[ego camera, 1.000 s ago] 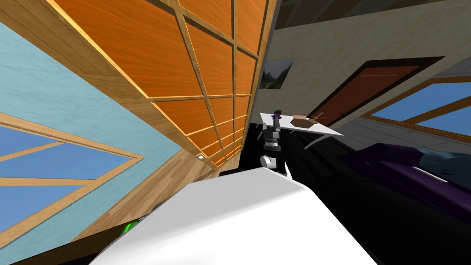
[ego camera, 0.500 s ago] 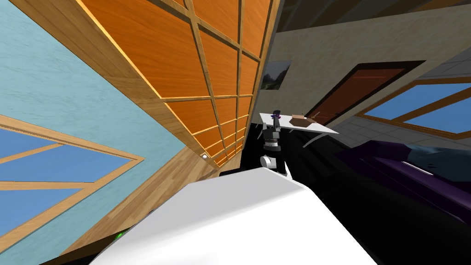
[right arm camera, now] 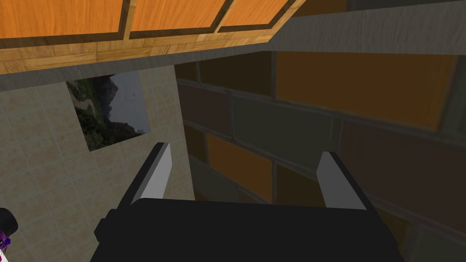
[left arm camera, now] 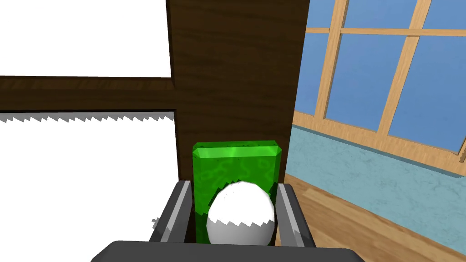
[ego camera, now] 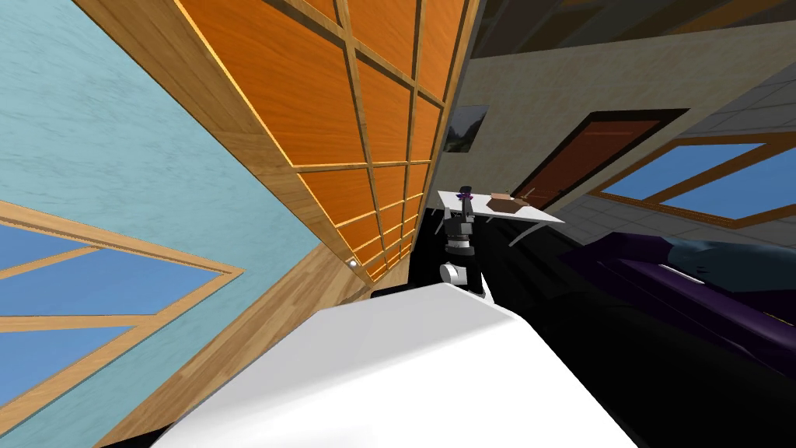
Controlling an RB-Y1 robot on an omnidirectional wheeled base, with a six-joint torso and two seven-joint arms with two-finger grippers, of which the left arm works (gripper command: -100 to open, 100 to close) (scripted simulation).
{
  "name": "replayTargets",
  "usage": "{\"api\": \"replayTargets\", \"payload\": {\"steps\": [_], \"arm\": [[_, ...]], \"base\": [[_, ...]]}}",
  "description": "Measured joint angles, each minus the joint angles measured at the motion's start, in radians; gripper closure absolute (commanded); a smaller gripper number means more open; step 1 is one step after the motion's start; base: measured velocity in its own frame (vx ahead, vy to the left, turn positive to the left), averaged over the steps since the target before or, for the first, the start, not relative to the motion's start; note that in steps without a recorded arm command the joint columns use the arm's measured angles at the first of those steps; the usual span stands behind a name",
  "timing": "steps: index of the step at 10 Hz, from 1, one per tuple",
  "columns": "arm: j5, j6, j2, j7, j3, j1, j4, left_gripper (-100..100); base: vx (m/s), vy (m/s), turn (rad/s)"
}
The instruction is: Push the door open
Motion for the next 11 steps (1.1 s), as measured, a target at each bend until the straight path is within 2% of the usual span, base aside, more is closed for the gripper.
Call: {"api": "replayTargets", "payload": {"steps": [1,3,4,6,7,8,11], "arm": [[0.009,-0.007,0.000,-0.001,0.007,-0.005,0.005,100],[0.027,-0.020,-0.010,-0.013,0.018,0.003,-0.013,100],[0.035,-0.028,-0.009,-0.010,0.026,-0.003,-0.001,100],[0.053,-0.048,-0.026,-0.016,0.038,0.003,-0.014,100],[0.071,-0.060,-0.031,-0.029,0.051,-0.002,-0.019,100],[0.088,-0.073,-0.025,-0.020,0.067,-0.023,0.023,100],[0.131,-0.109,-0.053,-0.029,0.104,-0.008,0.010,100]], "base": [[-0.008,0.102,-0.048],[-0.004,0.104,-0.040],[-0.009,0.104,-0.032],[-0.009,0.144,-0.080],[-0.040,0.191,-0.064],[-0.005,0.204,-0.072],[0.013,0.212,-0.056]]}}
